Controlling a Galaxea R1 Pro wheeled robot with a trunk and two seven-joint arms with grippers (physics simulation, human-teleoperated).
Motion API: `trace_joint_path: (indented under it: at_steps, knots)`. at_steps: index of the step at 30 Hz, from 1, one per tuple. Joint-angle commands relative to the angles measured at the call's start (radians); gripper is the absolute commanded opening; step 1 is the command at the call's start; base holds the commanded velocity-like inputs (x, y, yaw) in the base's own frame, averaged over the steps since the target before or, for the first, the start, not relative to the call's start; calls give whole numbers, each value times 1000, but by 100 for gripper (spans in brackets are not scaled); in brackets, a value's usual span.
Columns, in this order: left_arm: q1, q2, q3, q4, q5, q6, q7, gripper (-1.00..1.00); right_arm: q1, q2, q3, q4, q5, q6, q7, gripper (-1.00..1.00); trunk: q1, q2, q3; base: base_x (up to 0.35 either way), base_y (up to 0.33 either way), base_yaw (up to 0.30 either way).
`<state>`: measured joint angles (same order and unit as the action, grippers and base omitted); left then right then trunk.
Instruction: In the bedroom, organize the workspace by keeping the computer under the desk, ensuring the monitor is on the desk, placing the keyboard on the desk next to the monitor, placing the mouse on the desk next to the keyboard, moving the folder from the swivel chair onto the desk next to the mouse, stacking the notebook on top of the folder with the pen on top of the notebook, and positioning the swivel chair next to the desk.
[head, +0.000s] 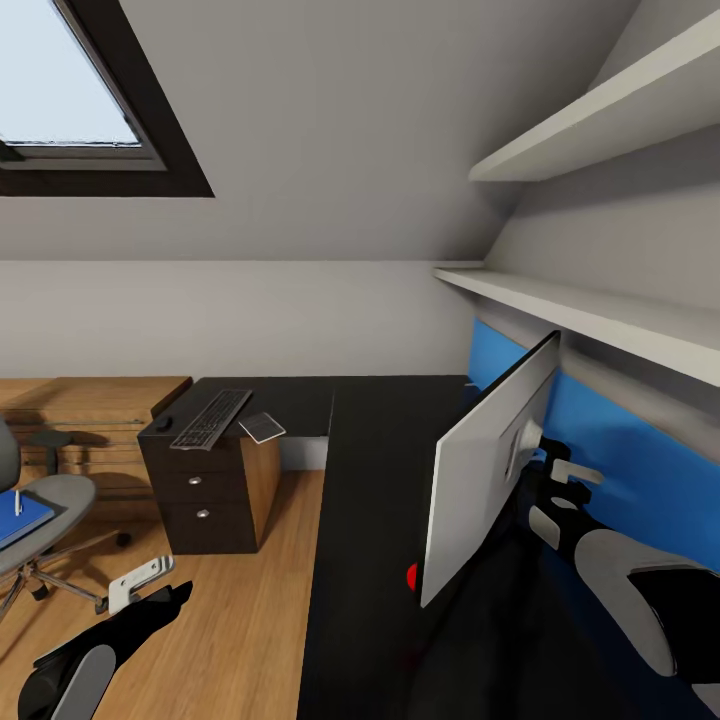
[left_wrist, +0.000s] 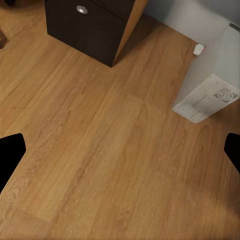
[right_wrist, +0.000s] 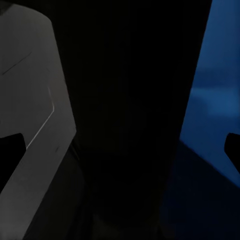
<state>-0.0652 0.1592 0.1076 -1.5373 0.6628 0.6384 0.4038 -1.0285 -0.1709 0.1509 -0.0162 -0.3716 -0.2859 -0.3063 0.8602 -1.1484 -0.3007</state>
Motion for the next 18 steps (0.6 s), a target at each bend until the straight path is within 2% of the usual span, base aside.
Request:
trace_joint_path:
  at_steps: [1,9,18]
  knots:
    - [-1,0,0,-1,11,3,9,100,-1,0,9,1,-9,-2,-2,100,0,-1,-1,0,0,0]
    - [-1,0,-1,-1,11,3,9,100,-1,0,8,1,-9,-2,-1,100,0,-1,-1,-22,0,0]
    - [-1,-1,-3,-1,11,3,8,100,-1,0,7,2,-9,-2,0,100,0,-1,-1,-226,0,0]
